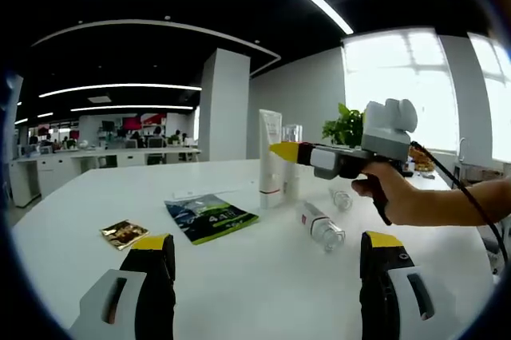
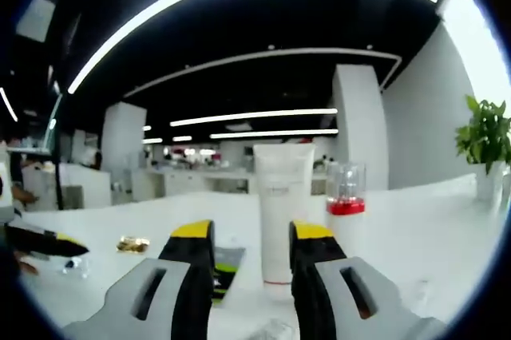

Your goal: Arrange the skincare products in the storage area until every visible bottle or jar stands upright without overlapping.

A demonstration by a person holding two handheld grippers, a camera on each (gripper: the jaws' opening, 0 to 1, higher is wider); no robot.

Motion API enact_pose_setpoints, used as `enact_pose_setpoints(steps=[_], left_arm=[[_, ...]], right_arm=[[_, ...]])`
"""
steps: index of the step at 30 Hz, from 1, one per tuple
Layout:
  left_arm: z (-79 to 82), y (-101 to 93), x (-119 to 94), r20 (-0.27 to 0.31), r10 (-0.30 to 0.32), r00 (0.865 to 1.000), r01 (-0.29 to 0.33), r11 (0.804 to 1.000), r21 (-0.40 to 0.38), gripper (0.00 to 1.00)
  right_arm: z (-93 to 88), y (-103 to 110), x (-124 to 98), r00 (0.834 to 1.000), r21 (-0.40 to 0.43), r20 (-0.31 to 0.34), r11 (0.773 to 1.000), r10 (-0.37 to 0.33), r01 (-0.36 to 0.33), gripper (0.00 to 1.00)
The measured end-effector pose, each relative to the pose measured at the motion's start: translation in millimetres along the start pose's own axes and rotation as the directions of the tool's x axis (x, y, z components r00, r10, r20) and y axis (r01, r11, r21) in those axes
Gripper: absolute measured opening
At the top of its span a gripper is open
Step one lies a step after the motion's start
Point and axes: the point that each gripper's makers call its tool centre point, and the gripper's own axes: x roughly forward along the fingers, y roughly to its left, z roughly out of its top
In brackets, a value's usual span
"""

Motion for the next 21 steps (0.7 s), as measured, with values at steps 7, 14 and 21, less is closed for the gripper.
enact_pose_setpoints(steps=[7,14,21], left_arm=[[-2.2,-2.0,0,-0.004,-0.006,1.000,0.006,1.000,0.001,0.99],[-7.2,-1.6,4,-0.022,-0.007,1.000,0.007,1.000,0.011,0.99],[-12.8,-5.2,1,-0.044,-0.001,0.999,0.002,1.000,0.024,0.99]], right_arm=[[-2.0,10,-21,0.998,0.041,-0.004,0.998,0.056,-0.056,0.35],[-13.6,1,-32,0.996,0.076,-0.030,0.994,0.081,-0.078,0.36],[-21.3,0,-36,0.989,0.047,-0.069,0.991,0.130,-0.127,0.35]])
